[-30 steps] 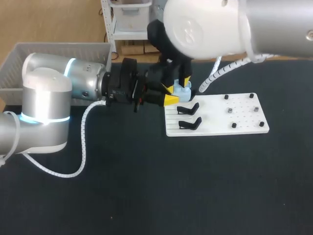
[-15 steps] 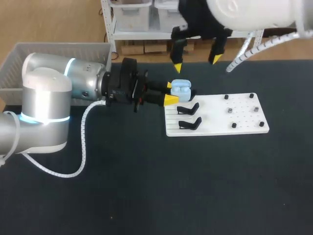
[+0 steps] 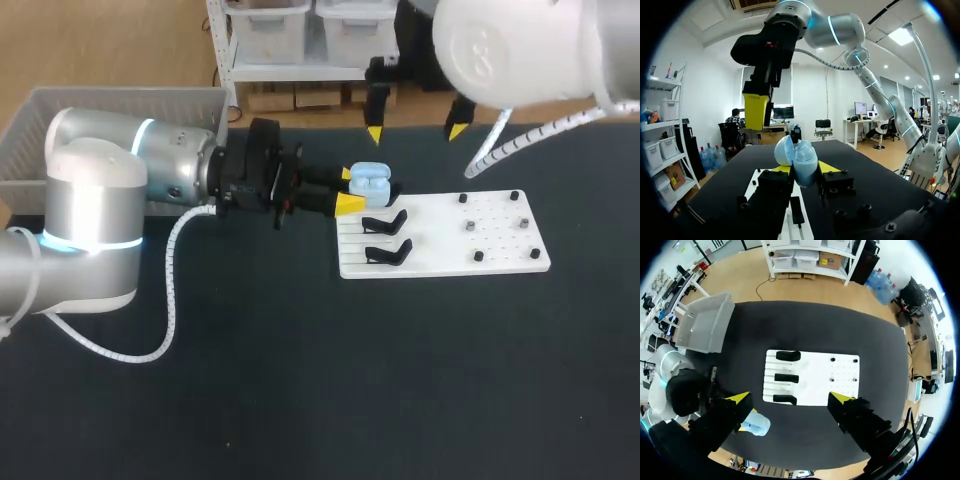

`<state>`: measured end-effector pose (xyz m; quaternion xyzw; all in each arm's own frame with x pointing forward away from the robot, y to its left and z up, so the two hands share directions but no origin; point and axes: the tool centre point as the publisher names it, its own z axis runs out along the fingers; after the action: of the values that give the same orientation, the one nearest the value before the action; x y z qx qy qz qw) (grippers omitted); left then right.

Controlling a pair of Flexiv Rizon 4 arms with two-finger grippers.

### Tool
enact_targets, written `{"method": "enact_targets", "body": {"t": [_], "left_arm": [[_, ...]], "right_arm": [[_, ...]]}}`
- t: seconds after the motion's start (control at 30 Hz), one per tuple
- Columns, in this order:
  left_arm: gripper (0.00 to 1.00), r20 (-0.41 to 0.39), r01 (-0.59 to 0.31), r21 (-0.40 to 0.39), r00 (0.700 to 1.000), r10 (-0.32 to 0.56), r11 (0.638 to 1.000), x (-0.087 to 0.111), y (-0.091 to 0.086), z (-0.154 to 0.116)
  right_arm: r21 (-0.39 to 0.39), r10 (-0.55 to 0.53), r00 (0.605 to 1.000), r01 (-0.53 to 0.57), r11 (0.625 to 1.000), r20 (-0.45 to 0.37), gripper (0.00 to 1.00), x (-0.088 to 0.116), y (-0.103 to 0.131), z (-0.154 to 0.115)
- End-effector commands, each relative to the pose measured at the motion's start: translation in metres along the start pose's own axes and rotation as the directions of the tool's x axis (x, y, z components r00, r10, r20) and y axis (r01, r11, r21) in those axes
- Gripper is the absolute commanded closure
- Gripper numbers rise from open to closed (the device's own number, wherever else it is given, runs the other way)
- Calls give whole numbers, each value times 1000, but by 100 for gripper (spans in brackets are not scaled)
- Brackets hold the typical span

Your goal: Pick up each earbud case from the left stands, insert the matching earbuds, close the lid, and place the case in the box.

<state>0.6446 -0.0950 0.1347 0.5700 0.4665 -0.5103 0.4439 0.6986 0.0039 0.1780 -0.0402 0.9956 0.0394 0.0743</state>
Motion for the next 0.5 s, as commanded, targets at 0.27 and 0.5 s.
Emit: {"method": "enact_targets", "body": {"t": [0.27, 0.5], "left_arm": [[100, 2, -3, -5, 1000, 3, 1000, 1, -1, 0], [100, 2, -3, -5, 1000, 3, 1000, 1, -1, 0]], "right_arm": [[-7, -30, 998, 30, 1000, -56, 0, 13, 3, 24], [-7, -60, 996, 59, 998, -69, 0, 35, 2, 13]]}}
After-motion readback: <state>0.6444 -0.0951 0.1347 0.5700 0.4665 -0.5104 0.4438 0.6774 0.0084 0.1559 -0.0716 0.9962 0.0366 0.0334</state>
